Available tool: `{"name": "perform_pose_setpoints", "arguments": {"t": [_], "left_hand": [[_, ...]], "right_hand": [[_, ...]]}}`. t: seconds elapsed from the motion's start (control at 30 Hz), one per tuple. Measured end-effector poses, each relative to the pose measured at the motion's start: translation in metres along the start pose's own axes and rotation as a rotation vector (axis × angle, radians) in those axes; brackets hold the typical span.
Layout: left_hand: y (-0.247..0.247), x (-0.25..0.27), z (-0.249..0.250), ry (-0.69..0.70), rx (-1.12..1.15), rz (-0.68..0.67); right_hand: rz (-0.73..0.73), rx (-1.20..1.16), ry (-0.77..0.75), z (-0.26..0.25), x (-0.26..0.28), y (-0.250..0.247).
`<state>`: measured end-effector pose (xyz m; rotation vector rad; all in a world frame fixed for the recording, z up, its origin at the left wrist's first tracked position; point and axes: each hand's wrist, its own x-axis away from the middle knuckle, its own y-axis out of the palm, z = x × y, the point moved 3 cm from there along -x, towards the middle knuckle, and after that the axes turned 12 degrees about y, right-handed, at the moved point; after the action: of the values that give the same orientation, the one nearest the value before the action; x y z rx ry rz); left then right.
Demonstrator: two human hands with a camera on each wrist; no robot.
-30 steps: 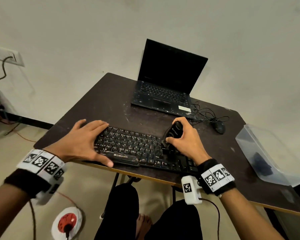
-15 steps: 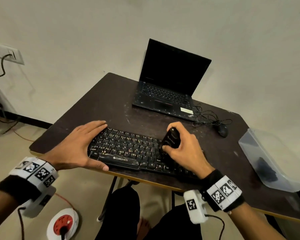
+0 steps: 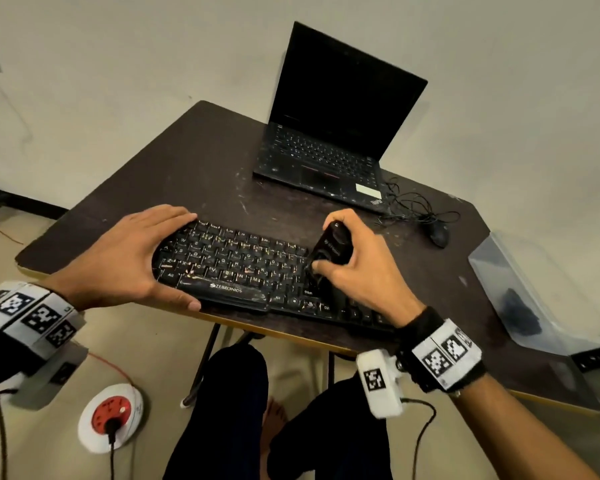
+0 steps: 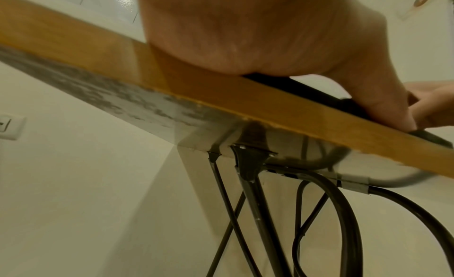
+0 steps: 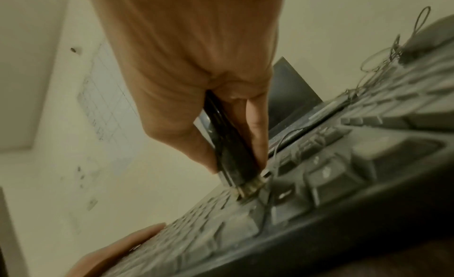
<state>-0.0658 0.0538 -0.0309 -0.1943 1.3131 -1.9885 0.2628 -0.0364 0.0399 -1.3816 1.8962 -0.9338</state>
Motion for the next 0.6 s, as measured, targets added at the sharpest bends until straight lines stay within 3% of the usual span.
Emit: {"name": "perform_pose_setpoints", "arguments": {"t": [0.1, 0.23, 0.37, 0.47, 0.6], "left_hand": [[-0.001, -0.001, 0.005, 0.001, -0.009, 0.014], [-0.002, 0.002, 0.007, -0.018, 0.027, 0.007], [-0.003, 0.000, 0.007, -0.024, 0.030, 0.010], [-0.002, 0.002, 0.006, -0.038, 0.058, 0.007], [-0.001, 0.001, 0.002, -0.058, 0.037, -0.011]], "right_hand": [[0.065, -0.053, 0.082, 0.004, -0.008, -0.008], [-0.027, -0.029, -0.015, -0.003, -0.004, -0.001], [0.045, -0.088, 0.105, 0.008, -0.019, -0.014], [-0.073, -0.063, 0.002, 0.003, -0.015, -0.007], [-0.005, -0.081, 0.061, 0.012, -0.021, -0.016]]}}
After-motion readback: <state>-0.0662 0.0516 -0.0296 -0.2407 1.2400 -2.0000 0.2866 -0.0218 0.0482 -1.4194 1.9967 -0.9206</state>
